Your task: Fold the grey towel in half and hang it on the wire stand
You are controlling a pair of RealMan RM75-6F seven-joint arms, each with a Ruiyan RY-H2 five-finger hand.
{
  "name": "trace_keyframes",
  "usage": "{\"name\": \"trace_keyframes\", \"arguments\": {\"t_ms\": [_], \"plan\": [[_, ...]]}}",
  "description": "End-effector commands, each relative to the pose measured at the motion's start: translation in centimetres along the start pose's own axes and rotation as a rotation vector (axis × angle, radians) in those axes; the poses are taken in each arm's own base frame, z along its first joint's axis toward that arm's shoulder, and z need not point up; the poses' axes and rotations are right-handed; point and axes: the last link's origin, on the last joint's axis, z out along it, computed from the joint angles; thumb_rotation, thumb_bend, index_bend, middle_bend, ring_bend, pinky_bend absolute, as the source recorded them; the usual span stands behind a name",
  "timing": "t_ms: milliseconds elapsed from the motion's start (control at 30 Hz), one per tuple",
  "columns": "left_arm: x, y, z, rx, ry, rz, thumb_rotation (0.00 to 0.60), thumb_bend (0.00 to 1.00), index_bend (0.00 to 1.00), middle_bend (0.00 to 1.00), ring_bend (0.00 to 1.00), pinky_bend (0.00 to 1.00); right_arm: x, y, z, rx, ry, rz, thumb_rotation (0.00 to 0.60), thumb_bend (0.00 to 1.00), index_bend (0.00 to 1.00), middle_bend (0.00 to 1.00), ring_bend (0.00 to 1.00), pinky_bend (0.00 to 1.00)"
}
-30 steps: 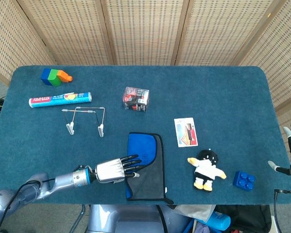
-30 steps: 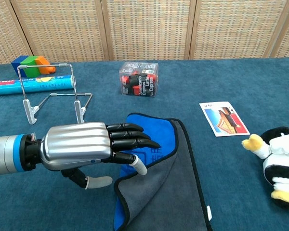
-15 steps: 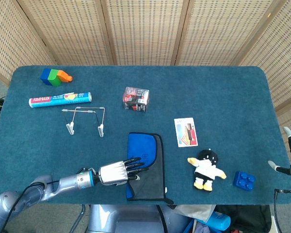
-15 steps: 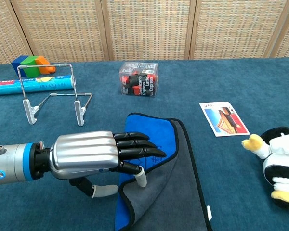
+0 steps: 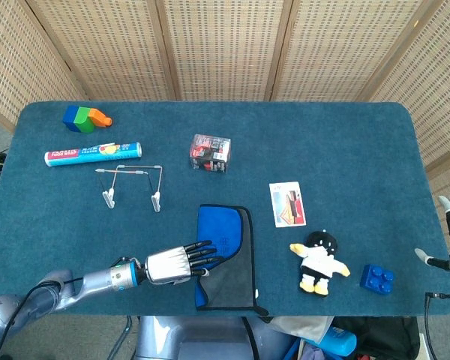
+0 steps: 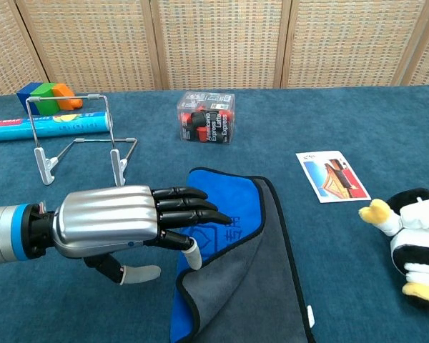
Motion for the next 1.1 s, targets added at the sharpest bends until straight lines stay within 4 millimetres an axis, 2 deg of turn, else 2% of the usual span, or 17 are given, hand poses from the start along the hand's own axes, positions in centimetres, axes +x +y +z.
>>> {"name": "trace_keyframes", "arguments": {"t_ms": [33, 267, 667, 800, 967, 1100], "plan": [[-0.1, 0.1, 0.0, -0.001, -0.001, -0.002, 0.600, 0.46, 0.33, 0.00, 0.00, 0.00, 0.0, -0.1, 0.0, 0.002, 0.001, -0.001, 0.600, 0.00, 0.00, 0.00, 0.00, 0.00], [-0.6, 0.7, 0.9, -0.009, 0.003, -0.010, 0.600, 0.45, 0.22, 0.00, 0.00, 0.00, 0.0, 0.0, 0.0, -0.001, 0.001, -0.002, 0.600, 0.00, 0.00, 0.00, 0.00, 0.00], [-1.1, 1.2, 1.7, -0.024, -0.009, -0.017, 0.600, 0.45, 0.23, 0.00, 0.00, 0.00, -0.1, 0.2, 0.1, -0.009, -0.004, -0.001, 0.600, 0.00, 0.00, 0.00, 0.00, 0.00], [-1.4, 1.5, 2.5, -0.021, -0.004, -0.016, 0.600, 0.45, 0.30, 0.00, 0.00, 0.00, -0.1, 0.2, 0.1, -0.007, -0.007, -0.001, 0.600, 0.00, 0.00, 0.00, 0.00, 0.00], [-1.6, 1.9, 3.3, -0.016, 0.007, -0.014, 0.600, 0.45, 0.51, 0.00, 0.00, 0.00, -0.2, 0.2, 0.2, -0.008, -0.009, -0.001, 0.600, 0.00, 0.00, 0.00, 0.00, 0.00], [-1.5, 2.2, 3.7, -0.021, 0.029, -0.007, 0.600, 0.47, 0.56, 0.00, 0.00, 0.00, -0.1, 0.2, 0.2, -0.009, -0.009, 0.001, 0.600, 0.00, 0.00, 0.00, 0.00, 0.00]]}}
